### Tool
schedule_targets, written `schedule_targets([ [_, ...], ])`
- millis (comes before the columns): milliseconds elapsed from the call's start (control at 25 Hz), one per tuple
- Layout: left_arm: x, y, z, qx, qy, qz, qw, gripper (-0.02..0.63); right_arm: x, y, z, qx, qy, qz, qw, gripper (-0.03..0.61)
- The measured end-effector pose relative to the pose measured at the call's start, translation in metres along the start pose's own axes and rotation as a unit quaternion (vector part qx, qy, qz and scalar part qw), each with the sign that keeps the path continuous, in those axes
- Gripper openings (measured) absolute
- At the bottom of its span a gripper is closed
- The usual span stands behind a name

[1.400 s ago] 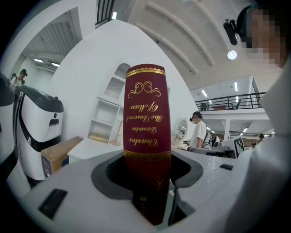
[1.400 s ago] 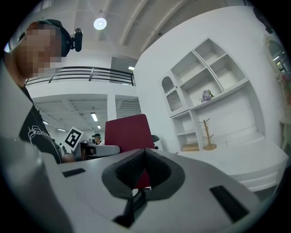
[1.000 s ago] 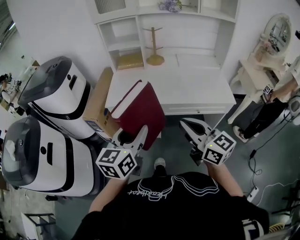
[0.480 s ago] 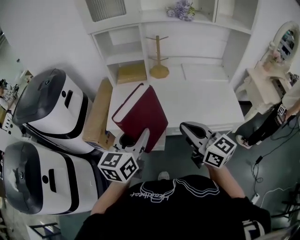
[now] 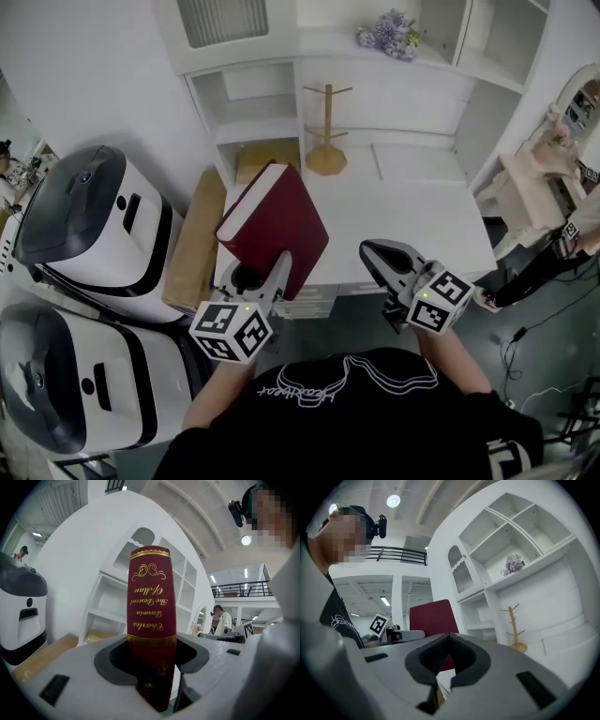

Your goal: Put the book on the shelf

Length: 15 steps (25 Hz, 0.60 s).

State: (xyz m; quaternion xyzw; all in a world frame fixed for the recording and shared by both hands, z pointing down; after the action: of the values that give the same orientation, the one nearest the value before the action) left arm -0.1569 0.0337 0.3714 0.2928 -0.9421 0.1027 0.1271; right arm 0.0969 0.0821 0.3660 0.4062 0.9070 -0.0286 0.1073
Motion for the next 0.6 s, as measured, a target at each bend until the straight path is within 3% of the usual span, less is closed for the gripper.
schedule_targets([
  [200,0.012,-0.011,0.008,-0.014,-0.001,0.014,0.9998,0.213,-0.018,-0.015,-0.008,0.014,-0.011,-0.001,1.0,0.006],
  [600,0.029,-0.056,0.031,-0.027,0.002,0.059,0.9979,0.213,-0.075,-0.051,0.005,0.022,-0.023,0.041,0.999,0.006],
])
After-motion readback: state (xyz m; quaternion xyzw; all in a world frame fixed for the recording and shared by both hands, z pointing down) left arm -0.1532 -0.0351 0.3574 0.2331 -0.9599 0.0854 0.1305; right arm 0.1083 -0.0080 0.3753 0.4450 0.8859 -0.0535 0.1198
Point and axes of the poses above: the fingertips, and each gripper's own axes: y backward along the fingers, x to its left, z out of its top, the point moved 8 cm from there along y, backward along the fingers, and after that the axes turned 9 degrees about z, right-handed, at the moved point
